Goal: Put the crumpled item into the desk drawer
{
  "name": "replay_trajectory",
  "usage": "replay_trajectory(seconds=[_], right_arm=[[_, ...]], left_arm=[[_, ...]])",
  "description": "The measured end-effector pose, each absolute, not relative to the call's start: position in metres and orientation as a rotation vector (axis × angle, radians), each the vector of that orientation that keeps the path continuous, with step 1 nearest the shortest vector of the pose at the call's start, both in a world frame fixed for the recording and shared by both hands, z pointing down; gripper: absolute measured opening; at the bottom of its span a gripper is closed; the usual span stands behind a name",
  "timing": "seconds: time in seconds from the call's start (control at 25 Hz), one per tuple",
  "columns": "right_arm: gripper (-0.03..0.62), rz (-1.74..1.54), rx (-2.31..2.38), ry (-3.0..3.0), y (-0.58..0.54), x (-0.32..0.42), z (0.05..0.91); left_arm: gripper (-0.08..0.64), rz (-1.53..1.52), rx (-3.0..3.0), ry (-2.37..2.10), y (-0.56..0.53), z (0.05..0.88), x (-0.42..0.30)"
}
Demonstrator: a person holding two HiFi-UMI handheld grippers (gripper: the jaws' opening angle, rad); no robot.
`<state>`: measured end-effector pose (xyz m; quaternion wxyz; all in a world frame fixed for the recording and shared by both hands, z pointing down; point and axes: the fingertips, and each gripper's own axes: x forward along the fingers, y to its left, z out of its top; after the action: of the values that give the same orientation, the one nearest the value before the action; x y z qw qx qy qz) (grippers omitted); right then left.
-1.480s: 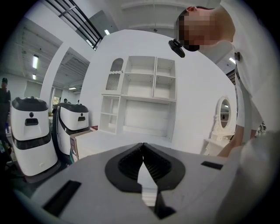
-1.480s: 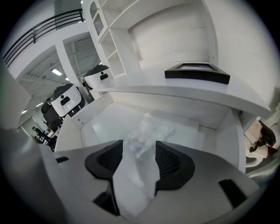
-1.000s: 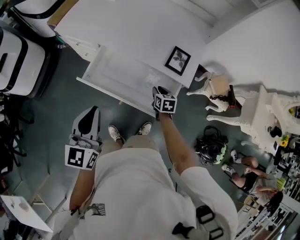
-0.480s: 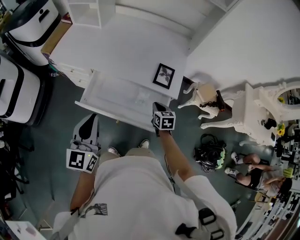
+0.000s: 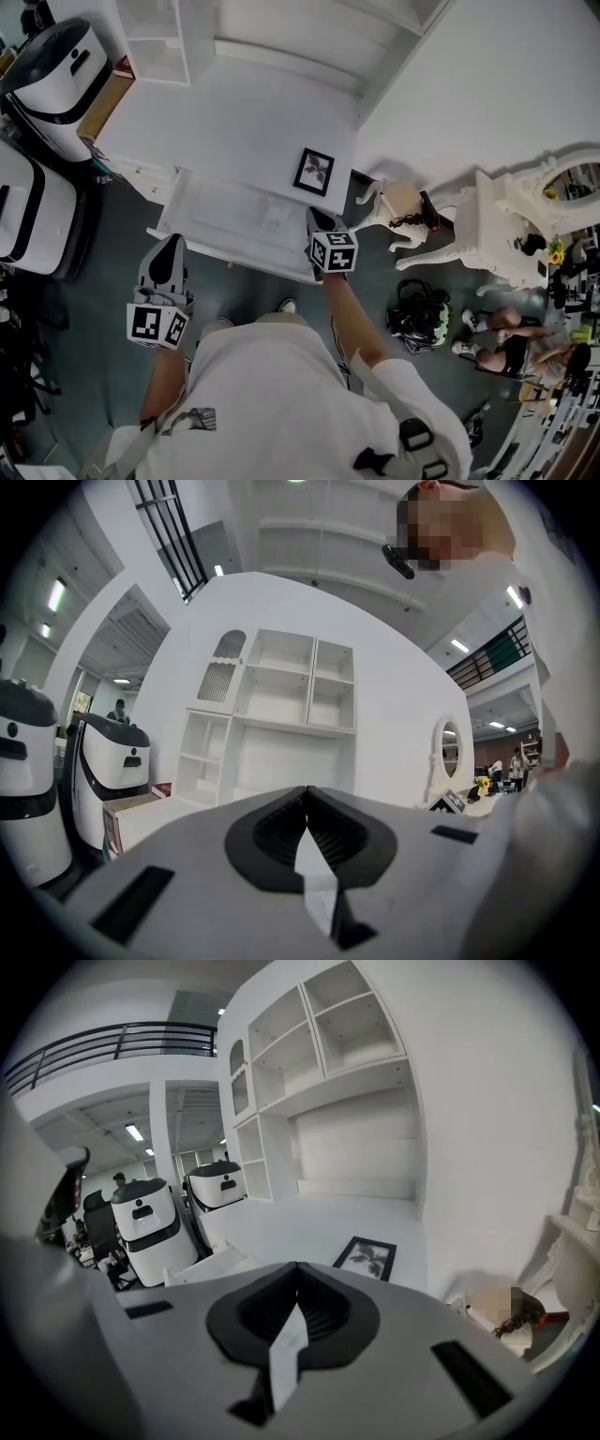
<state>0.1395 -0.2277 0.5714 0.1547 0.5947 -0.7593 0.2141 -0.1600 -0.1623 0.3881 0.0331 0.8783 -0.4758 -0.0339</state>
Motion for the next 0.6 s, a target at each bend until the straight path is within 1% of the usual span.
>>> replay_trajectory(seconds=[0.6], right_arm=[[0.011,0.380,1.842,-2.366,-0.227,0.163,0.461]], left_arm=[[0.015,-0.193,2.739,-1.497,-0.181,0.361,-0.150]])
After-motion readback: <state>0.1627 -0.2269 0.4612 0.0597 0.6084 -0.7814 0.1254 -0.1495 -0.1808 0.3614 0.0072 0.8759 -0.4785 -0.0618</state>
